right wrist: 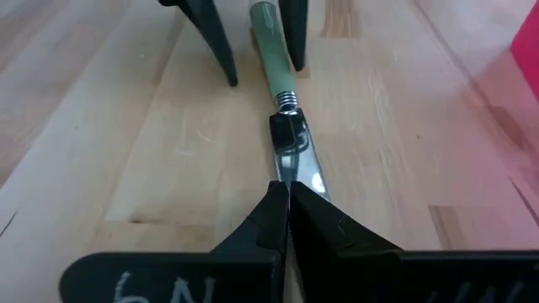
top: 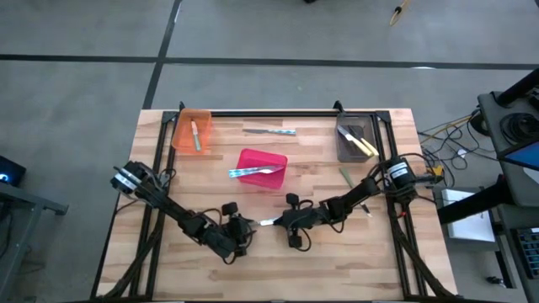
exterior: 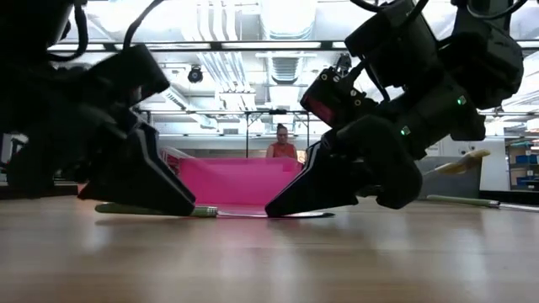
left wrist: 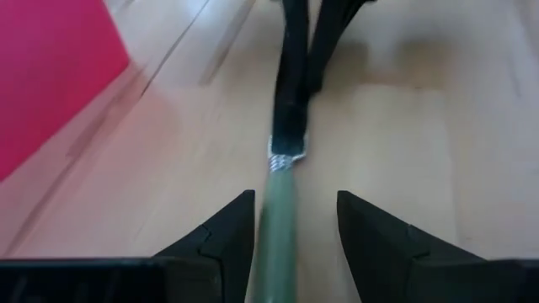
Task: Sort silverware by color (type)
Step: Put the bottom green table knife into the orange bin
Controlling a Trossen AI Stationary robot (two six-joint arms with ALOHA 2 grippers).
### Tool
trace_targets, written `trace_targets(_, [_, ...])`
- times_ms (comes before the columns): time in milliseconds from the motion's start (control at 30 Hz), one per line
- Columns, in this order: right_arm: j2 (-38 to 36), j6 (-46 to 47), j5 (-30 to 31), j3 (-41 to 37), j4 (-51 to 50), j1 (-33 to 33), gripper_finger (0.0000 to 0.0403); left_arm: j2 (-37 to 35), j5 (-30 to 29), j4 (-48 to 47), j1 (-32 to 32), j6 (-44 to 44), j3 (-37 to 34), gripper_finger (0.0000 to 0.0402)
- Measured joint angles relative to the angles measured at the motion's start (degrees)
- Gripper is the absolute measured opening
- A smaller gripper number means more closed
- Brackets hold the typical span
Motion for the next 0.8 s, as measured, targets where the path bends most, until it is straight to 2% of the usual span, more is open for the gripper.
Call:
trace_targets(600, [-0.11, -0.33, -0.4, 0.21, -0.68, -0.24, 0.0009, 0.03, 0.14, 6.76, 2.43, 0.46, -4.25, 0.0149])
trace_targets(800, [-0.09, -0.76, -0.49, 0.42, -0.83, -0.24, 0.0009, 5.4, -0.2, 17.47, 2.82, 2.24, -4.29, 0.0148])
